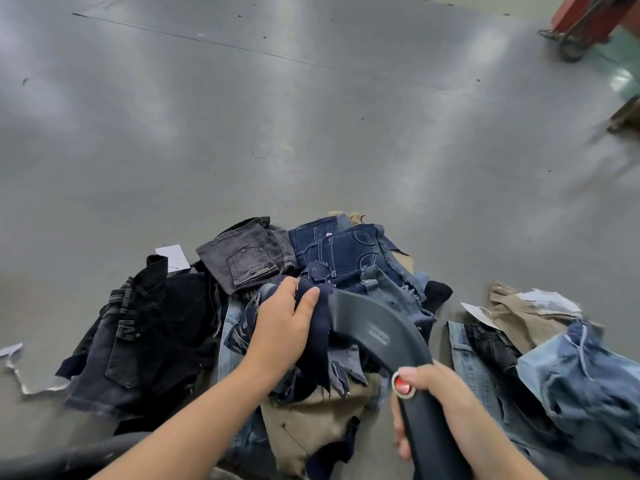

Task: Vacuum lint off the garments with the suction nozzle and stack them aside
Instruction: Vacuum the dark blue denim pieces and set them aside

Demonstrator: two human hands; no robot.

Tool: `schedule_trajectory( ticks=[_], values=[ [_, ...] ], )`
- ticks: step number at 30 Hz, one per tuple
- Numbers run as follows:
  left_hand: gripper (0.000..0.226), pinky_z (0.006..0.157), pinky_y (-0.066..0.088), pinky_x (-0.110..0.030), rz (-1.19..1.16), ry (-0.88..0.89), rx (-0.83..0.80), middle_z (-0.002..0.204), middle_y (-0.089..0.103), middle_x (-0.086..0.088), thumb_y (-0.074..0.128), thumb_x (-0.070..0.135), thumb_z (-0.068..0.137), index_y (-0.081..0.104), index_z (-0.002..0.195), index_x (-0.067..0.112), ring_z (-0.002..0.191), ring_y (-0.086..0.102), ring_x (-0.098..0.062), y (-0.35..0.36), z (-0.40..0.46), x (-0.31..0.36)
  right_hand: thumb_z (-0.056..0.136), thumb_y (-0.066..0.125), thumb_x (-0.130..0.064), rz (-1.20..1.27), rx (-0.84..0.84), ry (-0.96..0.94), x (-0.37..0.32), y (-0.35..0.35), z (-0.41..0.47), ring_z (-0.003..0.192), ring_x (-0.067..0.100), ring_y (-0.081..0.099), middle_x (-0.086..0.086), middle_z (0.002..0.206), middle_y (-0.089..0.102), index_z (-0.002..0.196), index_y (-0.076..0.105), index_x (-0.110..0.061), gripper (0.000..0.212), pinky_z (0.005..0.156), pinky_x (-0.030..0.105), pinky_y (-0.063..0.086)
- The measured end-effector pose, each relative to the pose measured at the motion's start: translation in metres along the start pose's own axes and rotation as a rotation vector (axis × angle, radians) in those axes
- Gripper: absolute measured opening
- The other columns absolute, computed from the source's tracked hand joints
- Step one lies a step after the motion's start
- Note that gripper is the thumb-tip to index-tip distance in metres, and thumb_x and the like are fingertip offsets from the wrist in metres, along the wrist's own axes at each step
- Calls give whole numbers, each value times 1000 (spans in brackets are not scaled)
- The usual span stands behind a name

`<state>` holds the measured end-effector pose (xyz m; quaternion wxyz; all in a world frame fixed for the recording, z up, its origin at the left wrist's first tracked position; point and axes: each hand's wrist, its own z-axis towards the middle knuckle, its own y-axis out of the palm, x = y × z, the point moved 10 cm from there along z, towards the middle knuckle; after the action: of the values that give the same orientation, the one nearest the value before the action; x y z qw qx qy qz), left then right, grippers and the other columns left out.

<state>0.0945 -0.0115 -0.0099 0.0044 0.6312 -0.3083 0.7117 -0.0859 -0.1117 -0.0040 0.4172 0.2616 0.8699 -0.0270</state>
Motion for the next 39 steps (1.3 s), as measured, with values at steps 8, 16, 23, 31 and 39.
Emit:
schedule_trajectory(
  ticks=[8,16,23,31,39],
  values=[
    [21,57,36,-10,-46,-87,61,69,59,6,55,21,96,53,75,18,60,50,0,-13,12,-13,69,62,23,-161,-36,33,15,11,-12,21,5,42,2,28,46,76,61,23,6,30,11,34],
    [28,58,35,-10,8,12,-51,57,55,14,56,18,95,46,69,22,57,48,5,5,1,-2,46,70,-22,28,-16,63,8,3,1,34,27,50,23,47,51,51,53,-4,25,38,25,43],
    [22,57,35,-18,-17,23,-81,62,53,7,55,16,96,49,75,12,56,45,-1,9,2,-1,58,69,-26,-3,-46,69,3,-2,-1,40,28,50,21,53,51,63,49,-1,33,43,29,45],
    [19,68,42,-36,-130,-65,-154,67,57,5,54,18,97,52,78,13,62,50,-9,12,2,-11,96,43,-5,-296,-62,179,24,-1,5,26,5,46,-2,29,47,61,47,-8,36,37,15,39],
    [19,68,43,-45,-126,-44,-163,69,57,-2,53,16,97,52,82,5,63,49,-13,12,0,-4,79,57,-24,82,-39,170,17,-2,8,37,25,52,15,48,52,59,49,-2,31,40,25,45]
  ],
)
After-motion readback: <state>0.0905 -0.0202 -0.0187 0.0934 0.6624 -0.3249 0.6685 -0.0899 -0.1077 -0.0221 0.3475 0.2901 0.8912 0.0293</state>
